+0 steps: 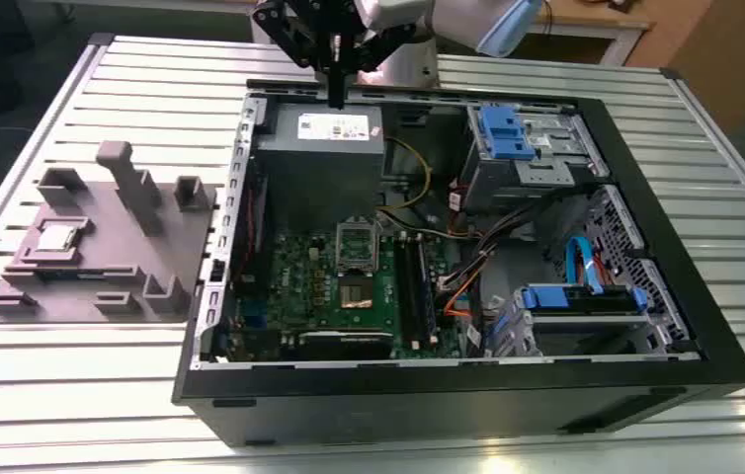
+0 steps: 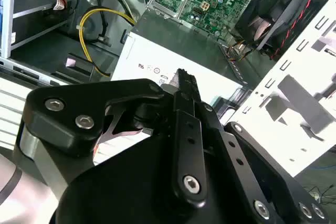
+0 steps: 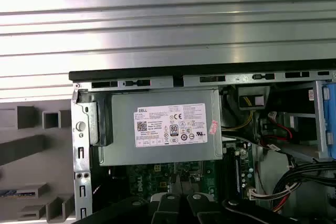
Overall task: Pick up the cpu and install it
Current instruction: 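Reach for the cpu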
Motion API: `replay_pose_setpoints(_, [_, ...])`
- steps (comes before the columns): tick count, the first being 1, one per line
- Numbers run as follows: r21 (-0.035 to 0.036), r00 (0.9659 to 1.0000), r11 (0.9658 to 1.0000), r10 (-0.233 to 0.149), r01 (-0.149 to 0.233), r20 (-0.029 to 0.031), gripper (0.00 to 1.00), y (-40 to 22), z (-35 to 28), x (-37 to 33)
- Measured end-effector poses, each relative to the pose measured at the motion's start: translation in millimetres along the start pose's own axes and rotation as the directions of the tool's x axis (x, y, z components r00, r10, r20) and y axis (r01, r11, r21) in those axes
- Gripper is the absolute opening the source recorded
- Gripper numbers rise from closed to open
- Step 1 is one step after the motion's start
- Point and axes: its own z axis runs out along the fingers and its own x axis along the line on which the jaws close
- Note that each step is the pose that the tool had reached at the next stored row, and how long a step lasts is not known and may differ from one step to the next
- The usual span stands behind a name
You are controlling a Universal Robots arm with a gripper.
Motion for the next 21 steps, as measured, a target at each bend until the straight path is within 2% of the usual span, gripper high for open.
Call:
replay_pose_setpoints(19, [0.0000,1.0000,1.0000,0.000,0.000,0.0000,0.10,-0.2,0.0,2.6])
replay_pose_setpoints(21, [0.0001,1.0000,1.0000,0.000,0.000,-0.0001,0.10,-0.6,0.6,7.7])
